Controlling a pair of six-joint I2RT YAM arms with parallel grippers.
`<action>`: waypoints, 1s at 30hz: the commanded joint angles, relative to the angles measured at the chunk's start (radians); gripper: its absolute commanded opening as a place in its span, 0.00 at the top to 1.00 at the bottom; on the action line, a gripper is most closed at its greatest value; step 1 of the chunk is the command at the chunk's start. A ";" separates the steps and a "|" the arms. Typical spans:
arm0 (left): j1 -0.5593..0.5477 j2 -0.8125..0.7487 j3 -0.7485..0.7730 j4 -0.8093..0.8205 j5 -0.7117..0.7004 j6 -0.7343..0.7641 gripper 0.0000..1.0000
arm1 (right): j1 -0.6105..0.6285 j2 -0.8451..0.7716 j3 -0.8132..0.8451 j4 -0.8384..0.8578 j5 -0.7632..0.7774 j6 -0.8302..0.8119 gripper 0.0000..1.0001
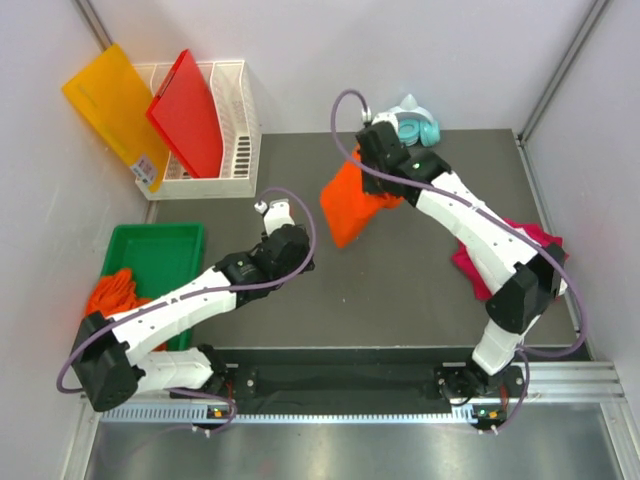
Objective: Fold and stack the t-shirts
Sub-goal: Put the neatly folded tshirt into the corner of the board with both arms
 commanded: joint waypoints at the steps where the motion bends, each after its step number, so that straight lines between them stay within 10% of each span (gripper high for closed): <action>1: 0.004 0.019 -0.025 -0.007 -0.022 -0.035 0.50 | 0.008 -0.066 -0.229 0.106 -0.042 0.054 1.00; 6: 0.004 0.074 -0.013 0.019 0.010 -0.040 0.50 | 0.019 -0.127 -0.499 0.202 -0.046 0.093 1.00; 30: -0.019 0.582 0.266 0.283 0.234 -0.058 0.54 | 0.020 -0.273 -0.786 0.114 0.075 0.221 1.00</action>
